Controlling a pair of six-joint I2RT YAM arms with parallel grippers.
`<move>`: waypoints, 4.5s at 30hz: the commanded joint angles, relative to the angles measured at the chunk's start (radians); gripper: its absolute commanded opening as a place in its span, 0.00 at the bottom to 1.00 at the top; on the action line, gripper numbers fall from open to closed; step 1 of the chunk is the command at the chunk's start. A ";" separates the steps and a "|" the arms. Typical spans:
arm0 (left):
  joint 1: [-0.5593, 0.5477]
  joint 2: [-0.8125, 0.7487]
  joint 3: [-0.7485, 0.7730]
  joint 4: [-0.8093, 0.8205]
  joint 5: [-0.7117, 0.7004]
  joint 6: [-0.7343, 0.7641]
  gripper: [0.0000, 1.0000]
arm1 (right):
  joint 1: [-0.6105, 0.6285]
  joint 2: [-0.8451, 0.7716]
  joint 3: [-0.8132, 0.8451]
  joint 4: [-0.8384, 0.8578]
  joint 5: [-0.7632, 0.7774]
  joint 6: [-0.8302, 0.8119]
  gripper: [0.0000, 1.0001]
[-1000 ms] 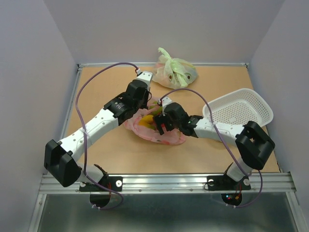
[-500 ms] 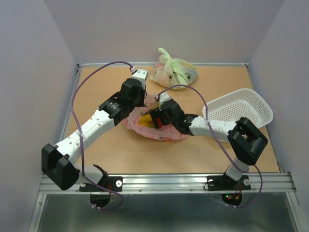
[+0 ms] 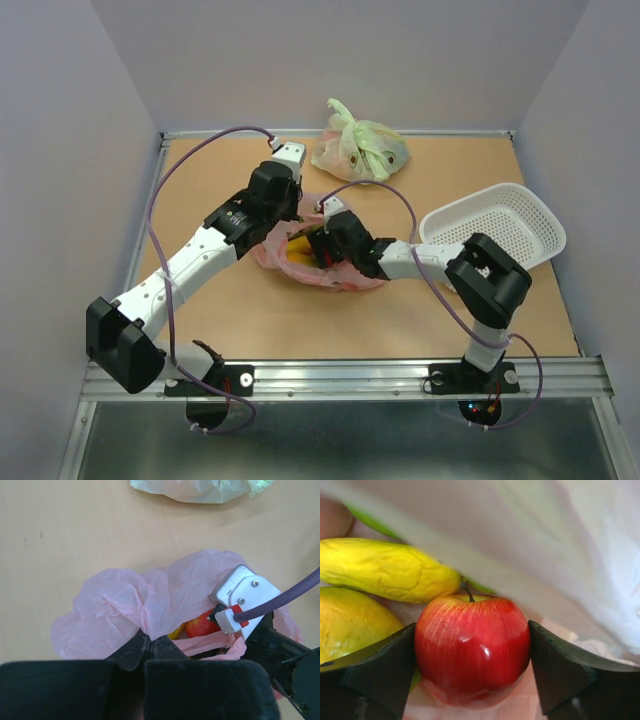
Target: Untie the knot of the plastic bag and take out the fruit
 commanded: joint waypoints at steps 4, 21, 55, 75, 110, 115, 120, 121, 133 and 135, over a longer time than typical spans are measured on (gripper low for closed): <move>0.013 -0.027 -0.015 0.043 -0.013 0.006 0.00 | 0.007 -0.055 0.003 0.027 -0.003 -0.003 0.50; 0.046 -0.022 -0.015 0.037 -0.071 -0.002 0.00 | 0.005 -0.546 -0.061 -0.203 0.012 -0.057 0.22; 0.046 -0.060 -0.035 0.059 -0.037 0.024 0.00 | -0.717 -0.649 -0.269 -0.264 0.250 0.296 1.00; 0.045 -0.116 -0.153 0.079 0.004 0.009 0.00 | -0.011 -0.600 -0.186 -0.074 -0.128 0.101 0.59; 0.045 -0.168 -0.224 0.114 0.033 0.013 0.00 | 0.312 -0.173 -0.005 0.007 0.124 -0.256 0.67; 0.047 -0.168 -0.222 0.113 0.041 0.015 0.00 | 0.287 -0.086 0.050 0.059 0.026 -0.290 0.68; 0.047 -0.172 -0.222 0.114 0.043 0.016 0.00 | 0.275 0.014 0.060 0.136 -0.043 -0.291 0.84; 0.046 -0.172 -0.222 0.114 0.044 0.015 0.00 | 0.269 0.023 0.054 0.150 -0.055 -0.290 0.85; 0.049 -0.178 -0.225 0.111 -0.009 0.013 0.00 | 0.247 -0.030 -0.034 0.240 -0.095 -0.259 0.27; 0.055 -0.177 -0.222 0.105 -0.031 0.006 0.00 | 0.247 -0.099 -0.066 0.221 -0.086 -0.259 0.18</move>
